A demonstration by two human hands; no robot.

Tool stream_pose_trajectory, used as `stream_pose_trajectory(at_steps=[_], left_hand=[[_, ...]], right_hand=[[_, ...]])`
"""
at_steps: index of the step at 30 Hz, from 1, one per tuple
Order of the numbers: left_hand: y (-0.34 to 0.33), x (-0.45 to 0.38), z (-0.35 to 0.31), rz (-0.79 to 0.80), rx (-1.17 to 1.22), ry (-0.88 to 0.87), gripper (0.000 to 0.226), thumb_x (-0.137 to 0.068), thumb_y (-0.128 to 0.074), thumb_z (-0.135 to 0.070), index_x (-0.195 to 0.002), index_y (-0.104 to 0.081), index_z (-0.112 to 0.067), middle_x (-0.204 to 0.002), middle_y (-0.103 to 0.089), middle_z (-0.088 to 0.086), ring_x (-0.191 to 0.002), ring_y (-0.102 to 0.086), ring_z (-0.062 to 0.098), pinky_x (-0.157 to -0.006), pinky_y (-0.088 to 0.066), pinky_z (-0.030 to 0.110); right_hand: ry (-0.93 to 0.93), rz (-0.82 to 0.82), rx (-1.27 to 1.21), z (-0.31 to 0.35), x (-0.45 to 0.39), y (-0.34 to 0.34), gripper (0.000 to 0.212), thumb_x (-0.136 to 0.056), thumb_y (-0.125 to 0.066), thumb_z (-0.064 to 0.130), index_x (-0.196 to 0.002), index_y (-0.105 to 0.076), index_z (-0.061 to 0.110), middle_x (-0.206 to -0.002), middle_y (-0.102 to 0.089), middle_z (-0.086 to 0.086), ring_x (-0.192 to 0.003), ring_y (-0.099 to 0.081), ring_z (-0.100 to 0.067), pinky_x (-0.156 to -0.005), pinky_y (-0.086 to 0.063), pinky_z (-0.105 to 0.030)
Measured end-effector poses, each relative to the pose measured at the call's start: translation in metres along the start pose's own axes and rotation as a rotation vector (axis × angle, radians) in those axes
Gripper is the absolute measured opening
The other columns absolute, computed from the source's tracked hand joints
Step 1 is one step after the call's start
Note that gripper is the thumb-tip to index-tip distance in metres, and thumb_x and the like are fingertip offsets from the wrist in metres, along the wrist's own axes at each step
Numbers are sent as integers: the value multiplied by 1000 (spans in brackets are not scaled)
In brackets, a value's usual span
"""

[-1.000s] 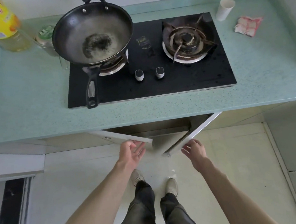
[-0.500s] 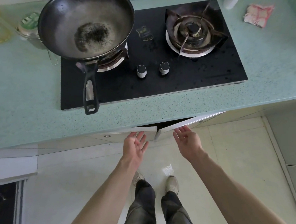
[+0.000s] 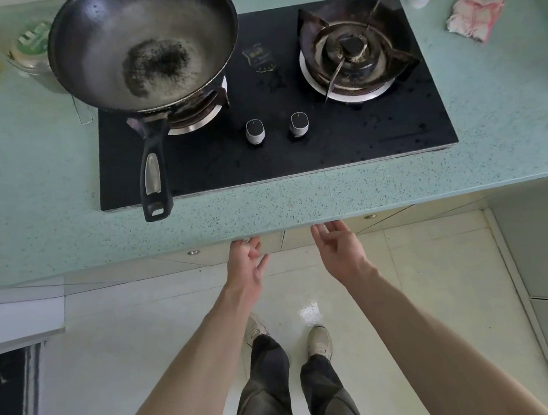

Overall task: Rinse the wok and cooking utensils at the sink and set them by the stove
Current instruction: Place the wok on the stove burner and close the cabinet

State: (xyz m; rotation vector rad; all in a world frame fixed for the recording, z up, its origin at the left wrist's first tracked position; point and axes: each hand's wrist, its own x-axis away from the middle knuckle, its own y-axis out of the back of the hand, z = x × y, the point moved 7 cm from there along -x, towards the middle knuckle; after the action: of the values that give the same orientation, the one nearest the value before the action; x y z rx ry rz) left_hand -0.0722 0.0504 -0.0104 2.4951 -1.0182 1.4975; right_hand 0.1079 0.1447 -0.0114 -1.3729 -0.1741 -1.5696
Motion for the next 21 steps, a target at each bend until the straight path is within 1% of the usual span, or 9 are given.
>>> stream_pose_trajectory(at_steps=[2,3,6,9,11,13,14,17,21], left_hand=[[-1,3,-2,17,9,26,63,-85,-38,5,-143,-49,-17,-140,-60,7,-132,-53,22,-110,-44,46],[0,4,-4,17,3,38,51,-90,-39,2,-137,-52,-13,-138,-62,8,-130,-56,23,-108,-46,45],[6,11,-14,25,-105,56,24,-100,-45,-10,-120,-59,-9,-132,-68,9,-124,-62,26,-103,-51,44],[22,29,-28,13,-398,14,19,-102,-52,-25,-114,-66,-19,-128,-70,6,-118,-66,23,-105,-50,43],[36,50,-41,-30,-657,-123,18,-100,-55,-31,-115,-64,-28,-128,-68,2,-115,-64,16,-103,-50,36],[46,78,-52,-63,-863,-294,31,-102,-55,-33,-132,-59,-25,-125,-66,-5,-113,-63,9,-95,-47,25],[50,94,-56,-82,-955,-374,37,-103,-54,-34,-139,-56,-24,-127,-65,-7,-119,-61,9,-96,-44,23],[61,144,-64,-185,-1216,-591,47,-105,-49,-43,-148,-50,-24,-146,-57,-11,-136,-51,9,-112,-41,32],[74,211,-71,-388,-1390,-846,46,-105,-45,-43,-143,-54,-20,-141,-60,-5,-131,-54,16,-106,-47,38]], right_hand=[[-13,31,70,3,0,2,43,-100,-31,-21,-124,-59,2,-153,-47,-16,-138,-54,-31,-114,-45,-39],[-22,33,122,4,0,4,39,-101,-35,-17,-126,-59,2,-149,-50,-14,-132,-59,-29,-110,-47,-39],[-38,1,326,7,9,7,44,-107,-46,-2,-150,-46,4,-146,-57,-10,-128,-63,-28,-107,-51,-41],[40,45,771,13,39,2,46,-109,-52,15,-154,-44,15,-141,-60,-3,-131,-60,-25,-113,-47,-42],[174,138,1089,18,64,-8,49,-109,-53,25,-157,-42,20,-146,-57,1,-137,-54,-20,-113,-43,-36],[335,237,1368,20,88,-21,53,-109,-51,34,-159,-38,22,-154,-51,2,-142,-49,-18,-110,-41,-30],[420,287,1508,20,100,-26,57,-109,-50,39,-161,-35,22,-158,-47,1,-146,-46,-20,-111,-41,-32],[681,413,1861,15,134,-38,67,-108,-41,51,-165,-25,19,-166,-37,-4,-151,-38,-26,-120,-39,-46],[978,491,2138,5,177,-52,73,-108,-24,60,-167,-19,18,-172,-27,-3,-160,-19,-22,-129,-24,-47]])
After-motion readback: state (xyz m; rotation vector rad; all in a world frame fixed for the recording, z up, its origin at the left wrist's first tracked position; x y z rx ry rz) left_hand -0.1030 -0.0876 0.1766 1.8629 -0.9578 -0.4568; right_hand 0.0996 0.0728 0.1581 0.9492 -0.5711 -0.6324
